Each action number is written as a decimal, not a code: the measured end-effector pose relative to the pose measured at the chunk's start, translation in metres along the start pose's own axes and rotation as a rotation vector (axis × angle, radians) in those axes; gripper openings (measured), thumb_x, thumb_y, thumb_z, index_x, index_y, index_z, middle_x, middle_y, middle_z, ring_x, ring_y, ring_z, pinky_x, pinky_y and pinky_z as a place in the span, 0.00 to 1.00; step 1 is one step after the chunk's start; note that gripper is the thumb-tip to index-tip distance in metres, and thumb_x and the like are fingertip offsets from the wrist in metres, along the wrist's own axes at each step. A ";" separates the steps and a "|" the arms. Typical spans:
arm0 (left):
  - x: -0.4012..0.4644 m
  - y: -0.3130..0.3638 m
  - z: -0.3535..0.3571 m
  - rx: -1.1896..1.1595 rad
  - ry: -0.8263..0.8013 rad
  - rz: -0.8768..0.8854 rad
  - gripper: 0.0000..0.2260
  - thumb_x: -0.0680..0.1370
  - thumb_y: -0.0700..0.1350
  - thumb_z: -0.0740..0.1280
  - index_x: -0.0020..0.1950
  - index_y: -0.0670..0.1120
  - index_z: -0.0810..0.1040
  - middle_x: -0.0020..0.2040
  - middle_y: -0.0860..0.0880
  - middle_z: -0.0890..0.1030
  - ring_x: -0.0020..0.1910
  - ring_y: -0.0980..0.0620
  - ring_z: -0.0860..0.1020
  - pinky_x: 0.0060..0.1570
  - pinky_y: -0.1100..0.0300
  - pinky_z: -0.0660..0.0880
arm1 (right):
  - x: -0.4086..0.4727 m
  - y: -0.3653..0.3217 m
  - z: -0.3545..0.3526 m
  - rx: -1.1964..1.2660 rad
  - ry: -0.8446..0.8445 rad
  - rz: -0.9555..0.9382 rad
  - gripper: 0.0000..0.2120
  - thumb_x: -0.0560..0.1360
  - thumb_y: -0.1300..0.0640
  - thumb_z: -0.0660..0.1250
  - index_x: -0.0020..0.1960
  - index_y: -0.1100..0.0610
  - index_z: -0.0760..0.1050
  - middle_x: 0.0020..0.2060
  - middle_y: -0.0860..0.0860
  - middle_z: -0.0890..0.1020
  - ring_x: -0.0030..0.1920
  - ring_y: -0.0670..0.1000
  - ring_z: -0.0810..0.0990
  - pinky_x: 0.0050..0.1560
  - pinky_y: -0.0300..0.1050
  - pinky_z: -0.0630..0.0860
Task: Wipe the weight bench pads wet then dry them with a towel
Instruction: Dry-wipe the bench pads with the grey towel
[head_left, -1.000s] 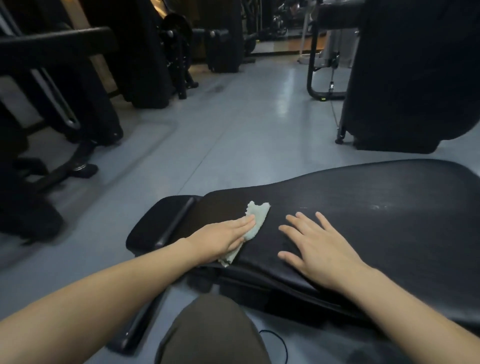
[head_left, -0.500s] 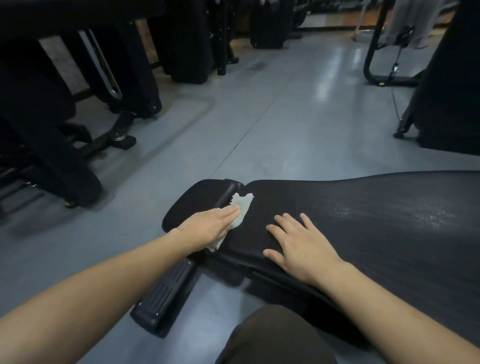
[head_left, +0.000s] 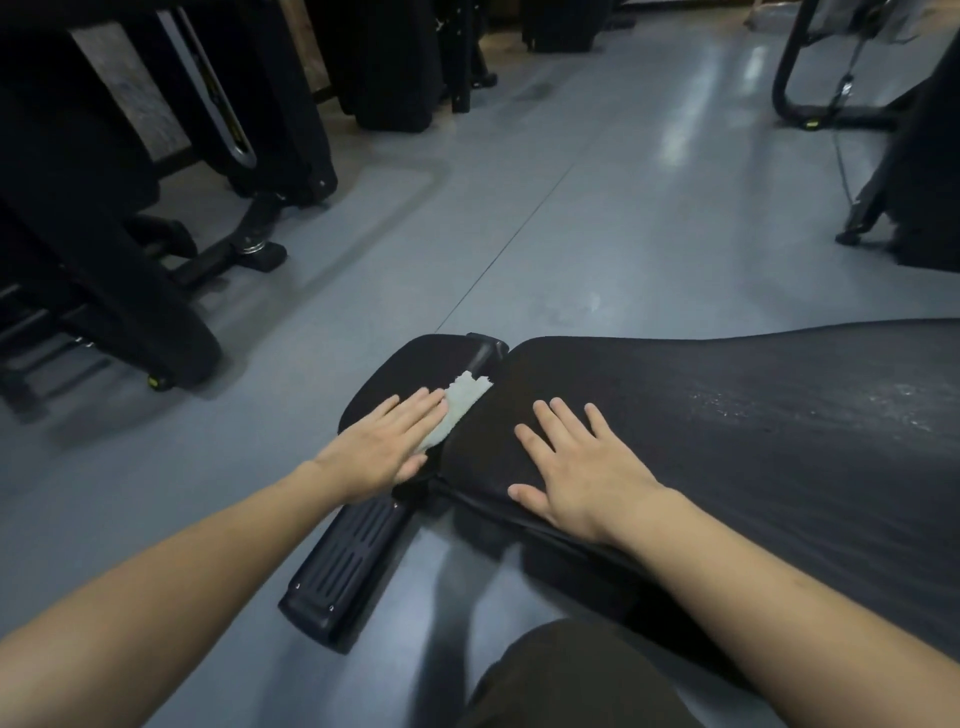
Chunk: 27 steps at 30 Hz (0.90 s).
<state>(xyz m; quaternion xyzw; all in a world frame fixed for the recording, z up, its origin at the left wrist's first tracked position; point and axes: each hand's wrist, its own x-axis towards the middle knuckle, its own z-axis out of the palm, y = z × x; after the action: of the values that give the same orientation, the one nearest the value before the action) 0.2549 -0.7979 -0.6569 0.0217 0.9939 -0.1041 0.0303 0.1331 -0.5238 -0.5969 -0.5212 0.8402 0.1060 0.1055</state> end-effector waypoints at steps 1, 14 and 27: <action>0.006 -0.006 -0.001 0.032 -0.016 0.051 0.33 0.81 0.55 0.58 0.82 0.44 0.54 0.82 0.45 0.55 0.80 0.46 0.58 0.76 0.48 0.62 | 0.000 0.000 0.001 -0.011 0.008 -0.008 0.49 0.66 0.32 0.24 0.82 0.55 0.42 0.81 0.59 0.41 0.80 0.58 0.37 0.78 0.61 0.40; 0.073 -0.026 -0.024 0.274 -0.253 0.310 0.44 0.75 0.73 0.43 0.83 0.45 0.46 0.83 0.47 0.47 0.82 0.49 0.43 0.80 0.48 0.46 | 0.000 0.000 0.008 -0.009 0.083 -0.011 0.48 0.67 0.35 0.24 0.82 0.56 0.45 0.81 0.61 0.45 0.80 0.60 0.41 0.78 0.62 0.41; 0.144 -0.023 -0.045 0.480 -0.328 0.173 0.34 0.80 0.68 0.44 0.83 0.54 0.45 0.83 0.52 0.39 0.82 0.48 0.40 0.79 0.44 0.46 | 0.000 0.002 0.006 0.010 0.084 -0.010 0.37 0.80 0.35 0.41 0.82 0.56 0.44 0.81 0.61 0.44 0.80 0.60 0.39 0.78 0.62 0.41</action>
<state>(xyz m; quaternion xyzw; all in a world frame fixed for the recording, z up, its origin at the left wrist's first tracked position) 0.1080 -0.8059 -0.6178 0.0957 0.9172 -0.3353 0.1929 0.1315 -0.5207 -0.6029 -0.5287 0.8419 0.0794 0.0734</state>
